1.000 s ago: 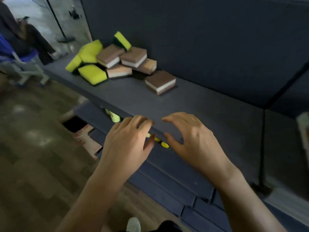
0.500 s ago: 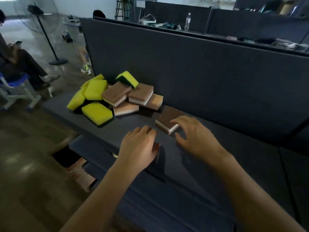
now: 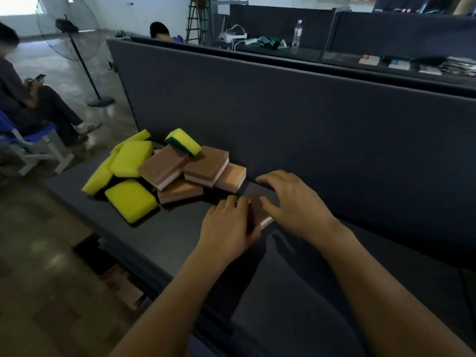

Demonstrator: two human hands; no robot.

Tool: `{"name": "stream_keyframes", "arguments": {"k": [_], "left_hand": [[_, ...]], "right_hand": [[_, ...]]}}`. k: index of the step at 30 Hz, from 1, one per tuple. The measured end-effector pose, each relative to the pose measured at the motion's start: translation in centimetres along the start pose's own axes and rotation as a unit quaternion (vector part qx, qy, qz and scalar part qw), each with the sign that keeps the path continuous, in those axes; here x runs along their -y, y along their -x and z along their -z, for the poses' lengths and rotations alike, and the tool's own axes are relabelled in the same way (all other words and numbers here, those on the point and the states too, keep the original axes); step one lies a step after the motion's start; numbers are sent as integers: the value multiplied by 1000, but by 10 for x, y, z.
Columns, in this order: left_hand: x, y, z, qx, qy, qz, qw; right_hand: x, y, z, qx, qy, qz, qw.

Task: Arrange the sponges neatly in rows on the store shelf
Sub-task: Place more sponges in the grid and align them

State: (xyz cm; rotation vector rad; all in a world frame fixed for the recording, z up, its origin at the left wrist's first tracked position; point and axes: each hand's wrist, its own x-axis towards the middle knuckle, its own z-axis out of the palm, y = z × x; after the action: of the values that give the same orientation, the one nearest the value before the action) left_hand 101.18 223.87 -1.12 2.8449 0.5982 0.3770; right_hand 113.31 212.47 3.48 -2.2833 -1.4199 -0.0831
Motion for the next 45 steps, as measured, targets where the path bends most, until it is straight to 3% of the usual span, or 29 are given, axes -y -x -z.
{"name": "stream_keyframes", "arguments": {"k": [11,17,22,28,33,38,45], "left_hand": [[71,43,44,-19,-22,75,997],[100,46,61,-21,-6,43,999],[120,41,72,-2,12,-5,1000],[119,33,76,11,25,-72,997],[87,36,64,50,29,-168,984],[20,52,54,70,53,-264,961],[-104,109,46,109,102,-404,902]], "right_hand": [[76,-120,-44,-19,-82,64,994],[108,-169,-73,0,-38,30,999],[115,-160,-67,-85,-44,15,995],[107,-70,-21,-213,-49,-13,976],[87,49,-9,-251,-13,-163,954],[82,168,2,-302,24,-290,908],[95,312,37,-373,97,-396,834]]}}
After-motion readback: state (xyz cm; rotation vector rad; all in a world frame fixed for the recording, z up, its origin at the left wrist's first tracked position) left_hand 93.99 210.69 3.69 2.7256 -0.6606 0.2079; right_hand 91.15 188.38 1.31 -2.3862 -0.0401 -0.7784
